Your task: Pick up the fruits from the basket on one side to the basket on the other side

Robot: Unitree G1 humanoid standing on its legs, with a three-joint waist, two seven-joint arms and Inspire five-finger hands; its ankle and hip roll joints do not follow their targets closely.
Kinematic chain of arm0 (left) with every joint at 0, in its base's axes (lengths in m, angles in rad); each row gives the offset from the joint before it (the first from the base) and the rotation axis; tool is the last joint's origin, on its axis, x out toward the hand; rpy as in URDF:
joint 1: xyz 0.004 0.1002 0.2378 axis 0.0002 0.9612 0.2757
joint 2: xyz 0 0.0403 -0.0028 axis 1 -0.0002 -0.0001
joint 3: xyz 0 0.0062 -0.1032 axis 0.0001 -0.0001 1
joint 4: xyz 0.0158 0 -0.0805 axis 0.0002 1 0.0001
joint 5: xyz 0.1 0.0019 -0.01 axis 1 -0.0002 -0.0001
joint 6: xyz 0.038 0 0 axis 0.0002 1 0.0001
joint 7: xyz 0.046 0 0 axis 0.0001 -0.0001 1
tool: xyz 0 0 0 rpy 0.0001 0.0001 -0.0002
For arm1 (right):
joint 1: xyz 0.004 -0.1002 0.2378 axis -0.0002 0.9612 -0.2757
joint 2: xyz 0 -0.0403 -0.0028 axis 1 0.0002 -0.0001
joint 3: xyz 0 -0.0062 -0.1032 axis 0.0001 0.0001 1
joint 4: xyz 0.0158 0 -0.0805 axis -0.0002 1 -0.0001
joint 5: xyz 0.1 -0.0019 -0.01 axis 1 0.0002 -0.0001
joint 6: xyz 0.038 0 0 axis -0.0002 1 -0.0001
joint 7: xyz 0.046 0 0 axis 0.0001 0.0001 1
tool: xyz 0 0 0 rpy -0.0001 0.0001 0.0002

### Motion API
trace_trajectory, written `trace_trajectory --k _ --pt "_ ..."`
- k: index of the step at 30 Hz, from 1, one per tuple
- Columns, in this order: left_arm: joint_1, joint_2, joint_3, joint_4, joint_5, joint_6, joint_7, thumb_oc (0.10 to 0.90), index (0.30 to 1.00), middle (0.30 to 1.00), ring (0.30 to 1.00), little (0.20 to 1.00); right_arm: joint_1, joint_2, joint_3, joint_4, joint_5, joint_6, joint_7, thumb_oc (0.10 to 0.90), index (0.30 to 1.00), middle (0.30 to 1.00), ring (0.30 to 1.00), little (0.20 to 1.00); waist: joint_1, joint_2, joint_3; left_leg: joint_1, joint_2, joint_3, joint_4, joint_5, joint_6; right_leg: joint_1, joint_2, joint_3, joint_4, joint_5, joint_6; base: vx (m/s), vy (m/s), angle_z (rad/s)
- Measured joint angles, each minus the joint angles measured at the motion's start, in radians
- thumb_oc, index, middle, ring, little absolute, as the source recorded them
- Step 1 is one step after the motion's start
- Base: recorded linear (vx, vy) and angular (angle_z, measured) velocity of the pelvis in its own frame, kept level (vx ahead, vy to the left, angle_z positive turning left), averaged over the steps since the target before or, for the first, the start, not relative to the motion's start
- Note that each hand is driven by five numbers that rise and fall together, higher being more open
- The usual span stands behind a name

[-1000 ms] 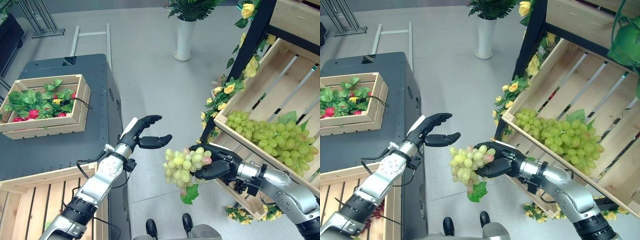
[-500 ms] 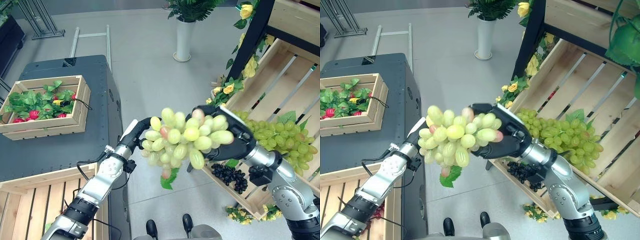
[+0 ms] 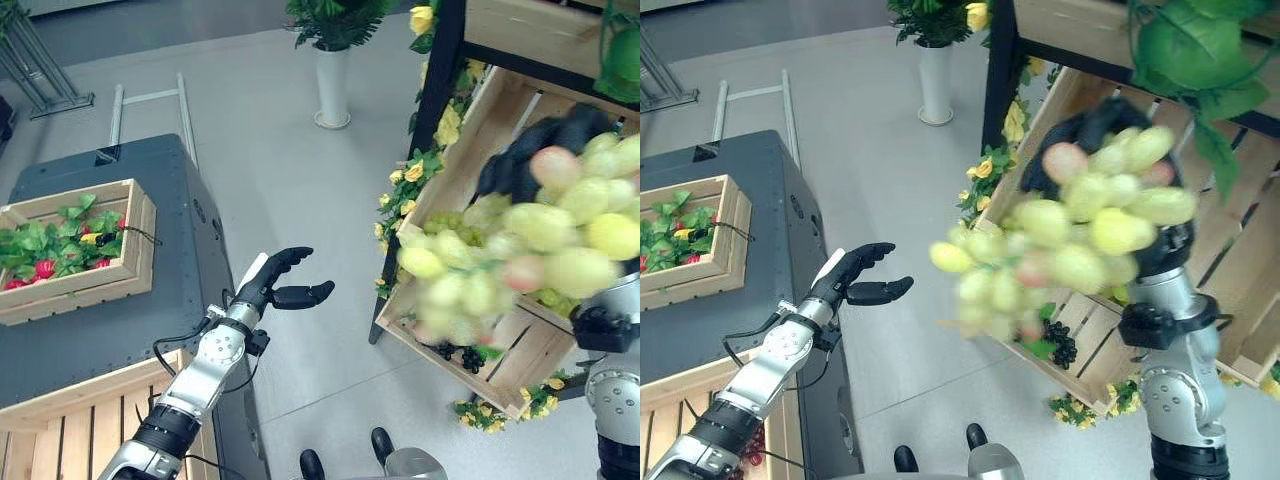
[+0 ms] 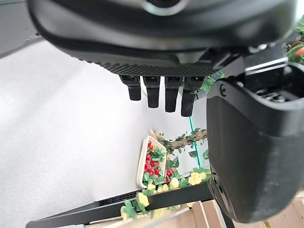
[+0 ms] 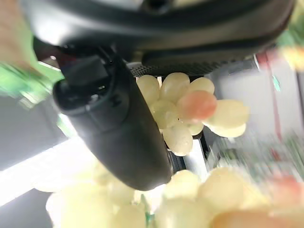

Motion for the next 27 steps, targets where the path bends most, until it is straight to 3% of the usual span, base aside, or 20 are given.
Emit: trace_trajectory --k 6,12,20,22,27 --pt "0.0 -0.005 -0.022 0.002 0.0 0.0 0.039 0.8 0.9 0.9 0.9 0.9 0.001 0.034 -0.032 0.004 -0.005 -0.025 -0.275 0.4 0.3 0.3 0.3 0.3 -0.038 0.0 0.0 0.003 0.001 0.026 0.0 -0.003 0.0 -0.008 0.002 0.025 0.0 0.005 0.001 0.02 0.026 -0.12" --pt "0.0 -0.01 -0.079 0.004 -0.001 0.0 0.057 0.8 0.9 0.9 0.9 0.9 0.001 0.034 -0.013 0.0 -0.017 -0.02 -0.376 0.4 0.3 0.3 0.3 0.3 -0.036 0.0 0.0 0.011 -0.002 0.046 -0.006 -0.01 -0.002 -0.008 -0.001 0.042 0.001 0.006 0.012 0.02 0.004 -0.1" --pt "0.0 -0.009 -0.091 0.004 -0.004 0.001 0.07 0.8 0.9 0.9 0.9 0.9 0.001 0.027 0.023 0.015 -0.172 -0.014 -0.506 0.4 0.3 0.3 0.3 0.3 -0.036 -0.016 -0.017 0.013 -0.005 0.048 -0.007 -0.011 0.0 -0.007 -0.005 0.042 0.001 0.009 0.016 0.0 0.0 0.0" --pt "0.0 -0.008 -0.098 0.004 -0.004 0.001 0.081 0.8 0.9 0.9 0.9 0.9 0.003 0.007 0.042 0.047 -0.204 0.002 -0.531 0.4 0.3 0.3 0.3 0.3 -0.037 -0.02 -0.024 0.013 -0.008 0.049 -0.007 -0.012 0.001 -0.007 -0.009 0.042 0.0 0.01 0.019 0.0 -0.009 -0.02" --pt "0.0 -0.007 -0.118 0.004 -0.004 0.003 0.087 0.8 0.9 0.9 0.9 0.9 0.028 0.0 0.043 0.276 -0.241 0.138 -0.622 0.4 0.3 0.3 0.3 0.3 -0.034 -0.031 -0.038 0.007 -0.007 0.053 -0.007 -0.013 0.002 -0.015 -0.01 0.039 -0.003 0.011 0.02 -0.01 -0.007 -0.02"
